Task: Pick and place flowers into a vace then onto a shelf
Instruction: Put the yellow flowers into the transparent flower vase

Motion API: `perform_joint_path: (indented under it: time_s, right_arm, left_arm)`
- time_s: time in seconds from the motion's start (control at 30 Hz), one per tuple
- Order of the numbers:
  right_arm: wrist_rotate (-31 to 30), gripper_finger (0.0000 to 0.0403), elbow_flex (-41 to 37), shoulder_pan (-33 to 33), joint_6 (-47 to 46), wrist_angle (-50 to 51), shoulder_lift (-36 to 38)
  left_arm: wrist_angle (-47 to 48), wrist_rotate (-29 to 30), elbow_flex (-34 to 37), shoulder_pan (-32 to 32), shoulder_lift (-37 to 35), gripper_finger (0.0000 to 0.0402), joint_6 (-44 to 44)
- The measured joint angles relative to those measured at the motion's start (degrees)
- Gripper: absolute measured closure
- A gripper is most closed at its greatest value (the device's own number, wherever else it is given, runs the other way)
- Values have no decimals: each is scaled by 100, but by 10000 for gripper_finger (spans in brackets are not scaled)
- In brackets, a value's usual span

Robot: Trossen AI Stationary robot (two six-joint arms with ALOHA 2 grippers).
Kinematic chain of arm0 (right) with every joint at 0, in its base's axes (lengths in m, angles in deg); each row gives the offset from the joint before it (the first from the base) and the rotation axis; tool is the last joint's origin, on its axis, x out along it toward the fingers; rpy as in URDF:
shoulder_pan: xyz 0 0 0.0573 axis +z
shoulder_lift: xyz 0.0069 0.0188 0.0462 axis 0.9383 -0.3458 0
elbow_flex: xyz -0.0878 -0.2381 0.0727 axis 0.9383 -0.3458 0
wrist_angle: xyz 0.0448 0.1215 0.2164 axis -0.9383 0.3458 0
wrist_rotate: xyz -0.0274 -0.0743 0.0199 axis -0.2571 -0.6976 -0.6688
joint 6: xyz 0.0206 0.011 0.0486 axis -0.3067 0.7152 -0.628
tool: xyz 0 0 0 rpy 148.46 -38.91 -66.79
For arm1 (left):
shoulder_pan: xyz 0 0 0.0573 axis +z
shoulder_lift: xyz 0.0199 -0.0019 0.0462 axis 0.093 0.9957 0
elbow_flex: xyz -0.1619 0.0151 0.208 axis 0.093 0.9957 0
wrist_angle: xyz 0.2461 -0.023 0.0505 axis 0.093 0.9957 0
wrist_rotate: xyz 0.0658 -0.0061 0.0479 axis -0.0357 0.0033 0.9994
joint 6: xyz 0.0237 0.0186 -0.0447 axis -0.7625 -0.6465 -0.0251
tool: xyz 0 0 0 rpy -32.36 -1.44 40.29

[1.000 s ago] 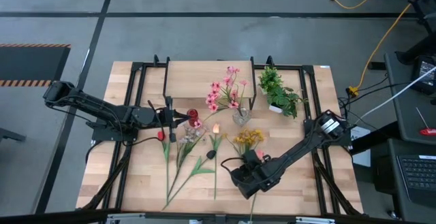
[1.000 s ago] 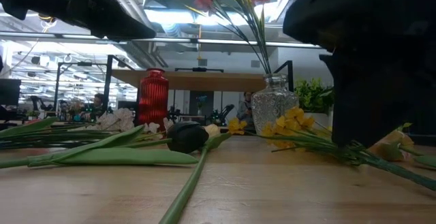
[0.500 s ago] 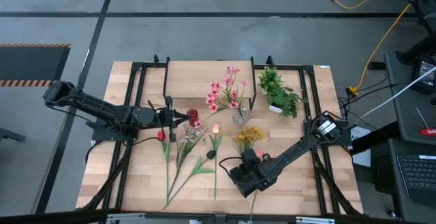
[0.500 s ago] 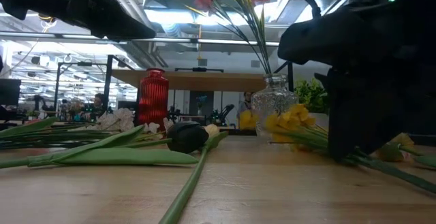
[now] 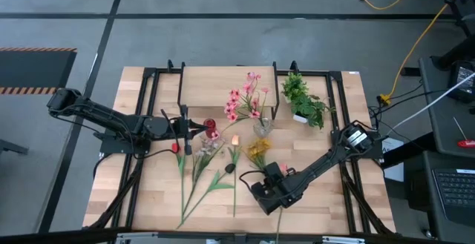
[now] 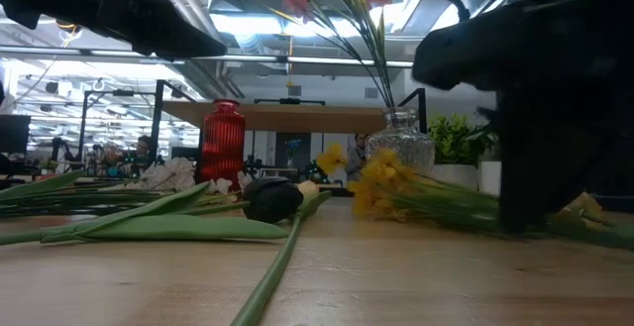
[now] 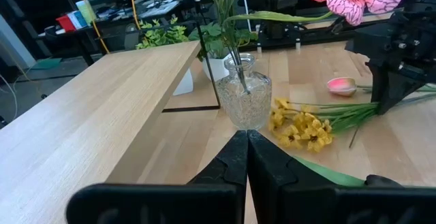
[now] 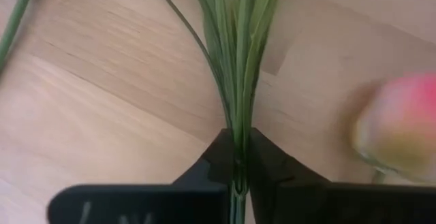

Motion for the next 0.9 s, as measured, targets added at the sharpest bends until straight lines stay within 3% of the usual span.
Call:
perform_joint_path:
  time_s: [0.23, 0.47, 0.9]
  right_arm:
    - [-256, 389, 0, 14, 112, 203, 418]
    - [-348, 389, 0, 14, 791, 217, 795]
    - [-570, 390, 0, -43, 2878, 209, 1855]
  left_arm:
    - [3, 2, -1, -1, 0, 398, 0]
    - [2, 0, -1, -2, 0, 398, 0]
    - [2, 2, -1, 0, -1, 398, 0]
